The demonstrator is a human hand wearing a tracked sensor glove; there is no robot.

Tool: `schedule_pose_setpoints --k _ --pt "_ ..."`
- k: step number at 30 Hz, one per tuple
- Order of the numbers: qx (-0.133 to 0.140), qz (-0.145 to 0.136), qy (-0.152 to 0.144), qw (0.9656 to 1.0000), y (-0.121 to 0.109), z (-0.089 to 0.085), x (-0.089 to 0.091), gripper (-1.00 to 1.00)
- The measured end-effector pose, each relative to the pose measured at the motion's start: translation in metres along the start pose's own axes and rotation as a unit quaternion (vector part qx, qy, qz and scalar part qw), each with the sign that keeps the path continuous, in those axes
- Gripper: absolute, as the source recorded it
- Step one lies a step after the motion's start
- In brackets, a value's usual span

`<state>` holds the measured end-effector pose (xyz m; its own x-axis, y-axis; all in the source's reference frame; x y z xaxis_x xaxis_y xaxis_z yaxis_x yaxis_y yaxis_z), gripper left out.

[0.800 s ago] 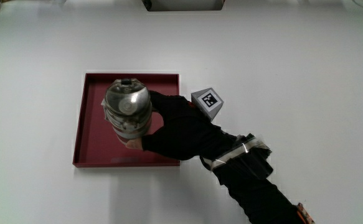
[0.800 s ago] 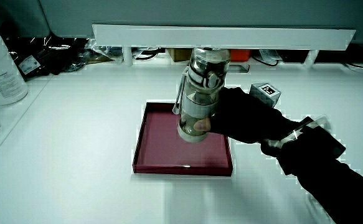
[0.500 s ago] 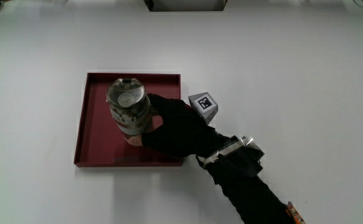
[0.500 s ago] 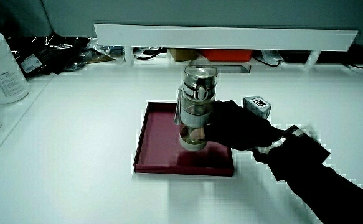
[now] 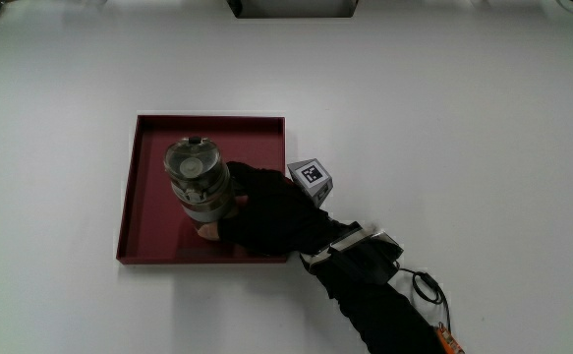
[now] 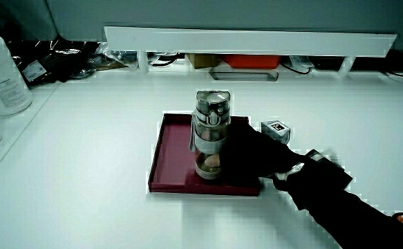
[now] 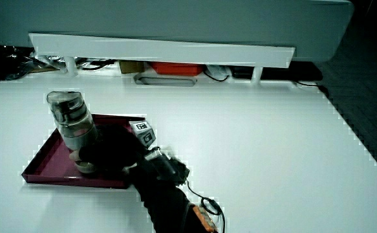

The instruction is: Place bottle

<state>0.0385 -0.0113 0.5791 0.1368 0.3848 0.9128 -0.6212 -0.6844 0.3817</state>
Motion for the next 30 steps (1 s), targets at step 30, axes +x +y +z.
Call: schedule_pose_setpoints --k 30 --pt "-0.063 -0.009 0.011 0.9979 -0.008 0.009 -0.011 -0.7"
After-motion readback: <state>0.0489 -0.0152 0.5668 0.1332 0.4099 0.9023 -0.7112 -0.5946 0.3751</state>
